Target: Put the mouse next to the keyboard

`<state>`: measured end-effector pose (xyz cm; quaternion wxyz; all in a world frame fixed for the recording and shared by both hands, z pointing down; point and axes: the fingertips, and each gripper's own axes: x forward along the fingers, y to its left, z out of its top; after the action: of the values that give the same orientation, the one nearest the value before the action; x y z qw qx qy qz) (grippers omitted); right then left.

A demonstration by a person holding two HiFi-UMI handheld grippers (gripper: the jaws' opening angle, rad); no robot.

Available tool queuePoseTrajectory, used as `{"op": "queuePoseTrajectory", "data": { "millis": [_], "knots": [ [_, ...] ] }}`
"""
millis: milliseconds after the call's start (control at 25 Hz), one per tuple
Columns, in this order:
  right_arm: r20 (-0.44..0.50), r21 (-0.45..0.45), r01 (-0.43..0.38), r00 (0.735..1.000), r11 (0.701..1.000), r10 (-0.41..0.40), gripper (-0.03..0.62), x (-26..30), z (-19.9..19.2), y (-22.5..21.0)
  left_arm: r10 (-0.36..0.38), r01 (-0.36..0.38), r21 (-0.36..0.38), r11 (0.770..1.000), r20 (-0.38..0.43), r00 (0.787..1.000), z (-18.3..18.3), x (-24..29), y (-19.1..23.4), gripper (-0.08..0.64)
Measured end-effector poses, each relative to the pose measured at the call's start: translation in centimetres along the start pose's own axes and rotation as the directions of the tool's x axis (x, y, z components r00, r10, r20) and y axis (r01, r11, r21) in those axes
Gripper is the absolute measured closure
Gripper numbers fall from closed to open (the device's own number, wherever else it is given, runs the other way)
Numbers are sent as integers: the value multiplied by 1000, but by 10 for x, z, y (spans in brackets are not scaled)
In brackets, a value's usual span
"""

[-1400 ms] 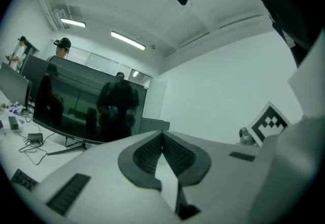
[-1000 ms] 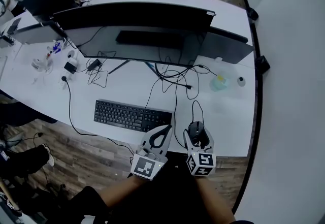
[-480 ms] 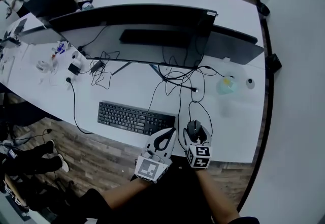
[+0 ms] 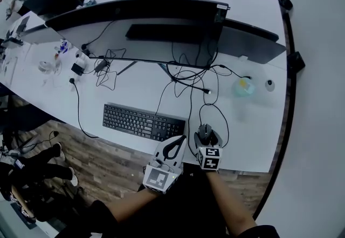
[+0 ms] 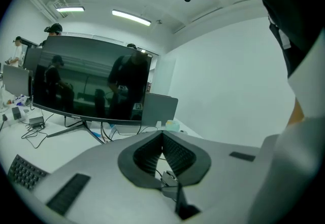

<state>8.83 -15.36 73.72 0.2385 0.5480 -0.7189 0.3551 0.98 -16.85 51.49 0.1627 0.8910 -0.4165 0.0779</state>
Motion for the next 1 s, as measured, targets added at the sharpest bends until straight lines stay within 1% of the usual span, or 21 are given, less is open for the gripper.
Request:
{"op": "queuePoseTrajectory", "data": {
  "millis": [120, 280, 400, 520, 680, 760, 880, 920, 1000],
  "knots": [
    [-16, 0, 5, 1000, 1000, -5, 268, 7, -6, 3, 10, -10, -4, 1000, -11, 1000, -4, 0, 0, 555],
    [-37, -17, 40, 998, 999, -41, 268, 15, -9, 1, 26, -26, 10, 1000, -28, 999, -8, -4, 1, 555],
    [-66, -57, 68, 995, 996, -71, 268, 18, -13, -3, 48, -47, 6, 999, -37, 998, -9, -7, 5, 555],
    [-76, -88, 80, 993, 993, -86, 268, 19, -14, 1, 52, -52, 2, 999, -44, 998, -13, -12, 8, 555],
    [-83, -102, 99, 991, 990, -108, 268, 20, -15, 3, 65, -66, -16, 998, -31, 997, -11, -14, 8, 555],
    [-79, -116, 114, 989, 987, -124, 268, 22, -15, 1, 70, -71, -12, 997, -29, 997, -9, -16, 9, 555],
    [-66, -106, 120, 990, 987, -127, 268, 22, -15, 0, 77, -76, 31, 997, -45, 996, -11, -22, 13, 555],
    [-62, -93, 116, 991, 989, -122, 268, 22, -15, 1, 75, -74, 33, 997, -49, 996, -12, -24, 13, 555],
    [-55, -70, 105, 993, 992, -109, 268, 22, -14, 3, 65, -65, 4, 998, -48, 997, -15, -27, 12, 555]
  ]
}}
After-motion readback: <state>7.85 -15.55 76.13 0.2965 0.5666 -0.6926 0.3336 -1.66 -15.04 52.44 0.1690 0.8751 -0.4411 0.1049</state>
